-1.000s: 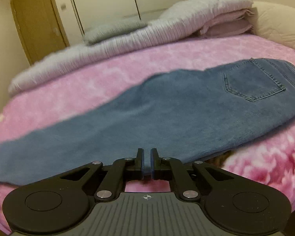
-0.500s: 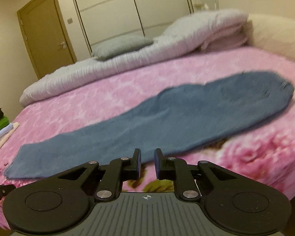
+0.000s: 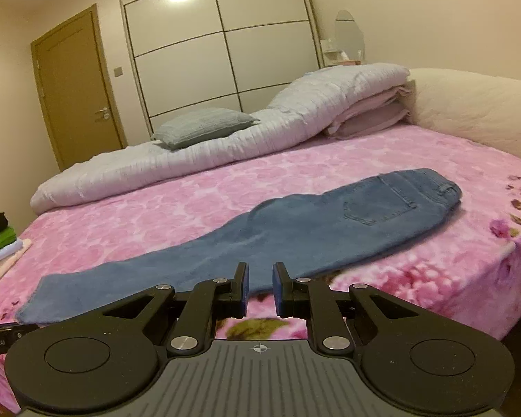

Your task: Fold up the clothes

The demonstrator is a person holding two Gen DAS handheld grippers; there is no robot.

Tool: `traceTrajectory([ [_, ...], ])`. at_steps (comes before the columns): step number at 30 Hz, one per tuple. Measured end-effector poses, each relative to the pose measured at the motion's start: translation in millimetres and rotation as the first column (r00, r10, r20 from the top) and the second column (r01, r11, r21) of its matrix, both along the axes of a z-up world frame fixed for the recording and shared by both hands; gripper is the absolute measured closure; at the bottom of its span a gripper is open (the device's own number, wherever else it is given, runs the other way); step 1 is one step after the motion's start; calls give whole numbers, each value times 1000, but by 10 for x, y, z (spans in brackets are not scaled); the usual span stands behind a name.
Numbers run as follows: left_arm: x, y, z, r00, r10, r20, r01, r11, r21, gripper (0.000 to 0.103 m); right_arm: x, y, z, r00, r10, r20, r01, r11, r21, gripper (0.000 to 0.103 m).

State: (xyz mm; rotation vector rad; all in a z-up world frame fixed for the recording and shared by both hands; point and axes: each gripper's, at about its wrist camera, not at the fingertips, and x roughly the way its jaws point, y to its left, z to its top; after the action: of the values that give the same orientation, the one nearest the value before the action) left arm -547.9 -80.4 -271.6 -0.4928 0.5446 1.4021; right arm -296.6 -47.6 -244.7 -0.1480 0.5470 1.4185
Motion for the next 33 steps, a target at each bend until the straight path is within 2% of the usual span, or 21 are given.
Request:
traceTrajectory([
  [2, -12, 27, -21, 1000, -8, 28, 8, 1000, -4, 71, 16, 25, -6, 1000, -6, -6, 6, 1000, -7, 88],
  [5, -174, 133, -98, 989, 16, 148, -13, 1000, -24, 69, 23, 147, -55, 999, 3, -31, -4, 1000, -28, 88],
  [7, -435, 231, -208, 952, 62, 301, -57, 998, -28, 67, 53, 279, -125, 996, 27, -80, -31, 998, -55, 88],
  [8, -566, 280, -263, 923, 85, 375, -79, 996, -32, 67, 76, 337, -163, 994, 35, -105, -42, 997, -69, 88],
  [10, -916, 382, -451, 831, 158, 533, -159, 986, -45, 67, 133, 490, -284, 987, 41, -156, -58, 992, -108, 88],
  [12, -1187, 491, -595, 775, 247, 581, -251, 965, -75, 67, 183, 640, -402, 982, 40, -184, -68, 987, -148, 88],
  [15, -1591, 655, -810, 671, 370, 643, -381, 916, -129, 67, 260, 869, -580, 978, 41, -204, -82, 977, -197, 88],
  [19, -1976, 852, -1004, 556, 482, 677, -499, 845, -192, 66, 471, 1144, -812, 957, -9, -291, -70, 963, -260, 88],
  [23, -2234, 998, -1175, 450, 536, 714, -561, 792, -242, 65, 662, 1366, -970, 939, -69, -337, -38, 953, -300, 88],
  [26, -2281, 1108, -1350, 378, 565, 733, -569, 766, -298, 65, 764, 1505, -1034, 935, -98, -340, -20, 945, -326, 88],
  [27, -2280, 1112, -1384, 361, 558, 747, -581, 761, -288, 65, 797, 1546, -1047, 934, -105, -342, -16, 942, -334, 88],
  [33, -2245, 1214, -1415, 341, 545, 766, -621, 742, -253, 64, 920, 1693, -1049, 927, -119, -356, -13, 937, -349, 88],
])
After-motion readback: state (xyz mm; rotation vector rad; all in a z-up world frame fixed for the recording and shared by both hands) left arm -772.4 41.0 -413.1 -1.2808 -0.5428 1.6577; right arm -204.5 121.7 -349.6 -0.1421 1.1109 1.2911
